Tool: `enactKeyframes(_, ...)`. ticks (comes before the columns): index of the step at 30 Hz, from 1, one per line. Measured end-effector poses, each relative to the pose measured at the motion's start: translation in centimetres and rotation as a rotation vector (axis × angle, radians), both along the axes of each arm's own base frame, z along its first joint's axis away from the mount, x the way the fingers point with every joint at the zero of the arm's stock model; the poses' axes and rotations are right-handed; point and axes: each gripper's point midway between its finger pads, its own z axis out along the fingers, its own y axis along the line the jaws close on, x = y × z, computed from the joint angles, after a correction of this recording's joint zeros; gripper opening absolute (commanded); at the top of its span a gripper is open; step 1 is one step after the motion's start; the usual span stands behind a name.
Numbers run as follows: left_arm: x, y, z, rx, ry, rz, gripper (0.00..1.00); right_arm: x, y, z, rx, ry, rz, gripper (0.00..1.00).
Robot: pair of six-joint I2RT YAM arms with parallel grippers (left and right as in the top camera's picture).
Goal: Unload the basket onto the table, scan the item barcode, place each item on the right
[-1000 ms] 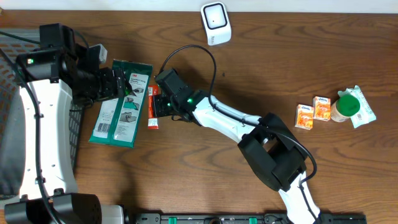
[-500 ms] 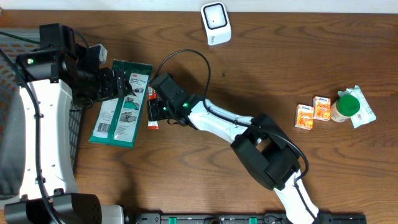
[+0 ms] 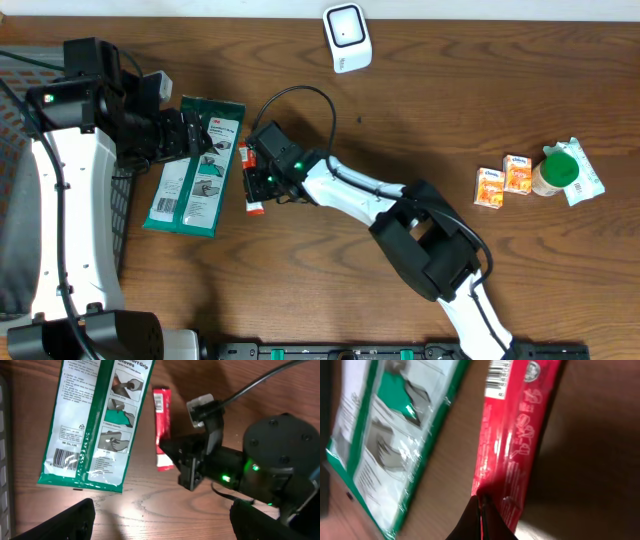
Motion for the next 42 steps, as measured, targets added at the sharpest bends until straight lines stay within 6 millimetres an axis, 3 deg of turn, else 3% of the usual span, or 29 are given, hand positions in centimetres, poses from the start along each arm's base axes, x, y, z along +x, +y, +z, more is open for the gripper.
enactKeyframes(2,0.0,0.0,0.0,0.000,0.000,0.000,0.87,-0.3,-1.1,0.0,-0.030,0.022,0.020,0.01)
enactKeyframes(16,0.0,0.0,0.0,0.000,0.000,0.000,0.87,-3.2,-13.5,-0.5,-0.356,0.203,0.213,0.01)
enactKeyframes(21,0.0,0.0,0.0,0.000,0.000,0.000,0.87,-2.7,-18.0,-0.5,-0.553,0.175,0.230,0.01)
enactKeyframes(28,0.0,0.0,0.0,0.000,0.000,0.000,0.87,-1.4,-21.5,-0.4,-0.750,0.092,0.262,0.01)
enactKeyframes(34,0.0,0.0,0.0,0.000,0.000,0.000,0.87,-1.9,-23.0,0.1,-0.838,0.126,0.354,0.01)
enactKeyframes(37,0.0,0.0,0.0,0.000,0.000,0.000,0.87,-2.1,-23.2,1.7,-0.851,0.143,0.398,0.08)
enactKeyframes(39,0.0,0.0,0.0,0.000,-0.001,0.000,0.87,-1.5,-22.8,3.0,-0.843,0.126,0.413,0.32)
enactKeyframes(41,0.0,0.0,0.0,0.000,0.000,0.000,0.87,-1.0,-22.6,4.5,-0.834,0.108,0.423,0.64)
enactKeyframes(42,0.0,0.0,0.0,0.000,0.000,0.000,0.87,-0.8,-22.6,5.4,-0.829,0.099,0.422,0.64)
